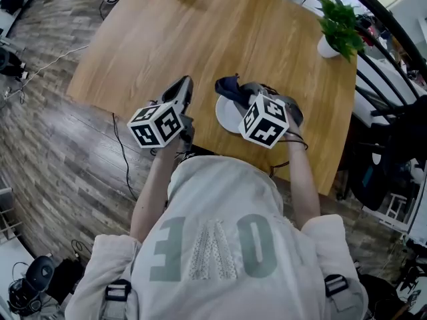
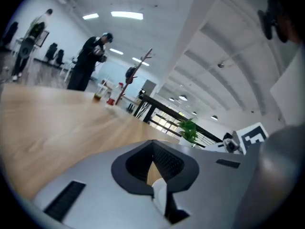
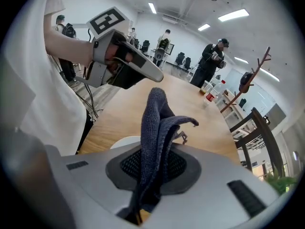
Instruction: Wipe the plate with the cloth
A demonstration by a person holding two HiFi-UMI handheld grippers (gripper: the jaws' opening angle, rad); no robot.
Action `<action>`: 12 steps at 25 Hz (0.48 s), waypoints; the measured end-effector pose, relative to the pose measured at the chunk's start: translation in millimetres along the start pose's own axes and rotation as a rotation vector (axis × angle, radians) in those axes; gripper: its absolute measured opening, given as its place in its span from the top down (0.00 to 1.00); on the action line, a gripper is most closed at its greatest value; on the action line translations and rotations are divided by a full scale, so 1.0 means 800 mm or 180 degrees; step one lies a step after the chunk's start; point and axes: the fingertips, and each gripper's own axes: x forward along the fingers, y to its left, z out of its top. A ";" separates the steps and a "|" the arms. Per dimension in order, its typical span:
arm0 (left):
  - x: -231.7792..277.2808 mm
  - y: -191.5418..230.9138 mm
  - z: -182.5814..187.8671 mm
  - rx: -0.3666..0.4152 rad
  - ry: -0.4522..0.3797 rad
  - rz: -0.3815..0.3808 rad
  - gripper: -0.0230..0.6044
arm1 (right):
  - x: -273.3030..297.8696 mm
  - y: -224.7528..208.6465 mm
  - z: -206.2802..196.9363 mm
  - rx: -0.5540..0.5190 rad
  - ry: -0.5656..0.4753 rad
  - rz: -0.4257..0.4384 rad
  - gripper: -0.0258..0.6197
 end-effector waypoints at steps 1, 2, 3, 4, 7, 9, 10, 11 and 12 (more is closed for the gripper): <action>-0.003 -0.010 0.012 0.0176 -0.0073 -0.0123 0.95 | 0.001 -0.001 0.003 -0.0012 -0.0012 0.0005 0.87; -0.005 -0.018 0.021 0.0283 -0.0154 -0.0244 0.95 | 0.003 -0.001 0.005 -0.0028 -0.0012 0.0020 0.87; -0.008 -0.022 0.029 0.0334 -0.0257 -0.0315 0.95 | 0.008 0.001 0.006 -0.0048 0.0000 0.0043 0.87; -0.013 -0.021 0.036 0.0361 -0.0382 -0.0308 0.95 | 0.013 0.003 0.008 -0.0074 0.0019 0.0069 0.87; -0.030 -0.010 0.049 0.0702 -0.0677 -0.0026 0.95 | 0.040 0.016 0.009 -0.0144 0.0119 0.0181 0.87; -0.035 -0.015 0.052 0.1058 -0.0711 0.0040 0.95 | 0.062 0.020 0.001 -0.0165 0.0231 0.0269 0.87; -0.035 -0.019 0.053 0.1166 -0.0713 0.0034 0.95 | 0.072 0.020 -0.004 -0.0181 0.0295 0.0297 0.87; -0.035 -0.022 0.054 0.1221 -0.0720 0.0016 0.95 | 0.080 0.020 -0.008 -0.0203 0.0354 0.0316 0.87; -0.035 -0.024 0.054 0.1240 -0.0729 -0.0009 0.95 | 0.088 0.021 -0.010 -0.0223 0.0401 0.0336 0.87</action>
